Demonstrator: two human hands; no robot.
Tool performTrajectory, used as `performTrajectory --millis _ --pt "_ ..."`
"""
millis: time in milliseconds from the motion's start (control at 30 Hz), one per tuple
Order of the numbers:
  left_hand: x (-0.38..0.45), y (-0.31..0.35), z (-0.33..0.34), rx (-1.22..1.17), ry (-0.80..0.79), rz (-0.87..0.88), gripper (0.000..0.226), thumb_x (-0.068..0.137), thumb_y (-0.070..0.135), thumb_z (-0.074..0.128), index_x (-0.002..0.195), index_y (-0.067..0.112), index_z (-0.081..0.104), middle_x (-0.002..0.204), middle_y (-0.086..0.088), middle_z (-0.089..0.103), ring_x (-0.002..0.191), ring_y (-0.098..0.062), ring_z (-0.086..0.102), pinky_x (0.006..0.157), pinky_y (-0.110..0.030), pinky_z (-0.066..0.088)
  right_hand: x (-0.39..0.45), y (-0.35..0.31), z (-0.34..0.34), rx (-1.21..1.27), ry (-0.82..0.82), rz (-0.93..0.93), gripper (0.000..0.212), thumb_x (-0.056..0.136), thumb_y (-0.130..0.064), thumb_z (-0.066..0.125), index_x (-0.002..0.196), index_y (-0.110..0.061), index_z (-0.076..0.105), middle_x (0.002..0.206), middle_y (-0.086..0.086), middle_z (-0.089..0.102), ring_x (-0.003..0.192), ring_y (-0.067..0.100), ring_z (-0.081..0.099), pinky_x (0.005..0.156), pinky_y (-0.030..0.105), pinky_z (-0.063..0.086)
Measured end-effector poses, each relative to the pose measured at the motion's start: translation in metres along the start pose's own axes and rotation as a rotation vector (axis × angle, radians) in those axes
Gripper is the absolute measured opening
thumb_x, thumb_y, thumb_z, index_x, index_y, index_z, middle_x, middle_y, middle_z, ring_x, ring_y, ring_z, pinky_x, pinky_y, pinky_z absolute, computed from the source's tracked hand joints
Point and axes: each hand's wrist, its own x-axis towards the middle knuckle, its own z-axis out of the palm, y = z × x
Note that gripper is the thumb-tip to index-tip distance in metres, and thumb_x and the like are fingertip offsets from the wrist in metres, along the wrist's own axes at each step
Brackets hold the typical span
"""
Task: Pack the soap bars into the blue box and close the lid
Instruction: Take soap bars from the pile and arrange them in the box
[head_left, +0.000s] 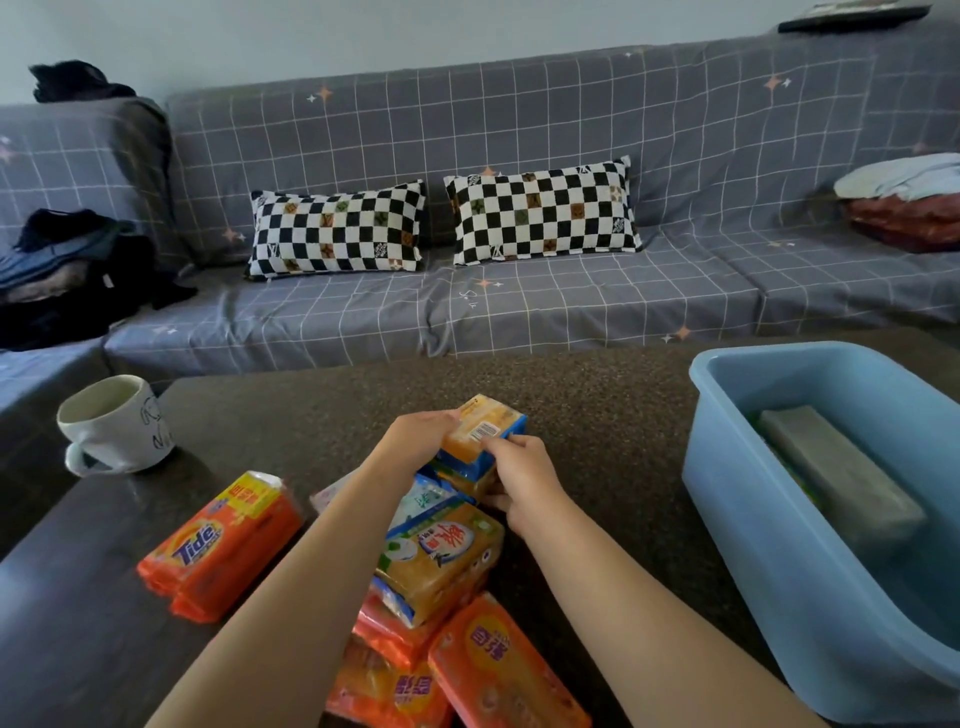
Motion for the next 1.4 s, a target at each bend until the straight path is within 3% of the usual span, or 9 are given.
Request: performTrajectory --millis 167,300,433,633,867,967,1100,1267,1400 --pt "-0.013 -0.001 0.003 -0.037 0.001 0.063 0.029 0.091 0.026 0.056 0.118 0.02 0.067 0.093 -0.006 0.069 0.097 -0.023 0.064 0.093 -0.038 0.05 -0.008 -0.004 -0.01 -0.031 0.017 -0.044 0.032 0.091 -0.019 0.053 0.121 -0.018 0.044 0.102 0.005 0.058 0.095 0.022 0.06 0.09 0.045 0.052" --pt "-0.04 0.009 0.007 -0.075 0.003 0.162 0.029 0.093 0.025 0.055 0.12 0.022 0.065 0.077 0.004 0.062 0.073 -0.01 0.057 0.064 -0.024 0.045 -0.032 -0.014 -0.028 -0.038 0.018 -0.137 0.031 0.091 -0.019 0.052 0.121 -0.019 0.043 0.105 0.006 0.059 0.094 0.02 0.061 0.088 0.043 0.053" --pt "-0.077 0.026 0.01 -0.091 -0.021 0.27 0.03 0.093 0.025 0.055 0.121 0.023 0.064 0.093 0.001 0.067 0.082 -0.012 0.061 0.073 -0.026 0.052 -0.07 -0.033 -0.049 -0.132 0.034 -0.284 0.034 0.092 -0.026 0.055 0.123 -0.021 0.042 0.108 0.002 0.058 0.081 0.011 0.058 0.07 0.029 0.052" --pt "-0.14 0.056 0.029 -0.121 -0.117 0.421 0.027 0.093 0.024 0.056 0.118 0.018 0.065 0.089 0.005 0.069 0.072 -0.001 0.059 0.042 -0.006 0.044 -0.128 -0.057 -0.096 -0.225 0.149 -0.491 0.036 0.088 -0.035 0.059 0.119 -0.021 0.046 0.108 0.002 0.059 0.086 0.013 0.06 0.073 0.033 0.056" --pt "-0.194 0.079 0.095 -0.142 -0.289 0.487 0.027 0.09 0.028 0.06 0.108 0.01 0.07 0.085 -0.003 0.072 0.078 -0.016 0.067 0.074 -0.032 0.056 -0.185 -0.089 -0.19 -0.376 0.271 -0.521 0.022 0.085 -0.036 0.063 0.099 -0.022 0.054 0.097 0.005 0.066 0.089 0.022 0.066 0.081 0.046 0.057" --pt "-0.207 0.084 0.13 -0.131 -0.391 0.466 0.019 0.089 0.028 0.063 0.1 0.014 0.069 0.089 -0.005 0.072 0.08 -0.016 0.068 0.07 -0.029 0.059 -0.202 -0.101 -0.233 -0.446 0.263 -0.471 0.014 0.087 -0.029 0.062 0.083 -0.021 0.052 0.089 0.005 0.065 0.084 0.021 0.066 0.078 0.045 0.058" --pt "-0.222 0.086 0.173 -0.105 -0.54 0.414 0.016 0.093 0.02 0.057 0.106 0.017 0.067 0.078 0.002 0.066 0.069 -0.011 0.063 0.059 -0.022 0.056 -0.204 -0.112 -0.279 -0.564 0.257 -0.345 0.016 0.086 -0.023 0.065 0.095 -0.014 0.055 0.093 0.01 0.067 0.076 0.02 0.067 0.06 0.035 0.056" --pt "-0.223 0.085 0.206 -0.02 -0.683 0.206 0.029 0.095 0.021 0.054 0.122 0.011 0.058 0.089 -0.005 0.067 0.074 -0.017 0.065 0.056 -0.026 0.058 -0.191 -0.112 -0.316 -0.637 0.139 -0.195 0.018 0.09 -0.017 0.058 0.106 -0.008 0.061 0.107 0.016 0.067 0.091 0.029 0.067 0.067 0.039 0.059" --pt "-0.211 0.09 0.216 0.028 -0.691 0.048 0.038 0.09 0.024 0.062 0.123 0.007 0.056 0.102 -0.015 0.069 0.088 -0.024 0.069 0.077 -0.038 0.059 -0.176 -0.12 -0.327 -0.706 0.079 -0.082 0.034 0.093 -0.02 0.053 0.12 0.0 0.054 0.107 0.021 0.064 0.089 0.035 0.067 0.075 0.042 0.057"
